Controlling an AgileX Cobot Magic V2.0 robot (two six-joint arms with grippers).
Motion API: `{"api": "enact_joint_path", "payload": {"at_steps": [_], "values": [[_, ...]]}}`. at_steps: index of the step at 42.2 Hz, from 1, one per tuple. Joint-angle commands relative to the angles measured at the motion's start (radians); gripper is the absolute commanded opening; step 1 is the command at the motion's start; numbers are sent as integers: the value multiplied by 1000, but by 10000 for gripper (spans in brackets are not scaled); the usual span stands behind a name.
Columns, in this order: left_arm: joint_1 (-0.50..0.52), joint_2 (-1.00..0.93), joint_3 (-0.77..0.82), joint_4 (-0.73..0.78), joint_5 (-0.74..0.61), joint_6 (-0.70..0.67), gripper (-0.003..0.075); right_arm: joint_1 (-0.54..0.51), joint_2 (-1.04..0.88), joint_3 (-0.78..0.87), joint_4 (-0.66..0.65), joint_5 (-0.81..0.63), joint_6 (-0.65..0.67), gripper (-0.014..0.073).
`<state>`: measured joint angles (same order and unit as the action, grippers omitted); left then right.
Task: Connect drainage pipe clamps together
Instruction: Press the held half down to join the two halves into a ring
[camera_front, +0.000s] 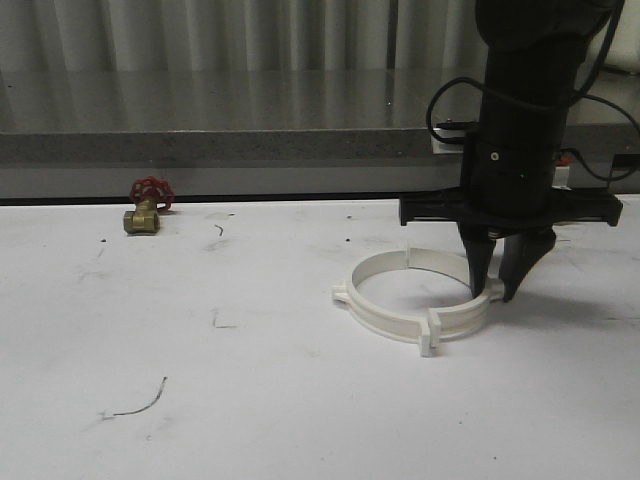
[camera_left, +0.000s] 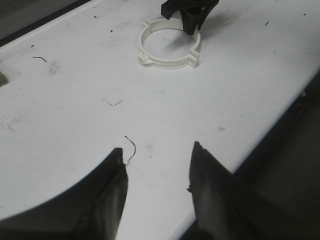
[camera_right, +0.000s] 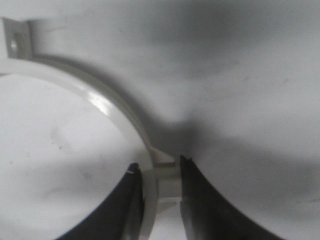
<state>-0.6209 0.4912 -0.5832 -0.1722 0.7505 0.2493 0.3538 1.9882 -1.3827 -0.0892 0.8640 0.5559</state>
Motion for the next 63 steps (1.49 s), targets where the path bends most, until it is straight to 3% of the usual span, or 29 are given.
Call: {"api": "enact_joint_path", "payload": {"at_steps": [1,63], "values": [[1,5,-26,-20,-67,-3,294,4,-52,-29,-19,-19,-2,97],[1,5,-26,-20,-67,-3,294,13,-30,-29,-18,-32,-29,101]]}}
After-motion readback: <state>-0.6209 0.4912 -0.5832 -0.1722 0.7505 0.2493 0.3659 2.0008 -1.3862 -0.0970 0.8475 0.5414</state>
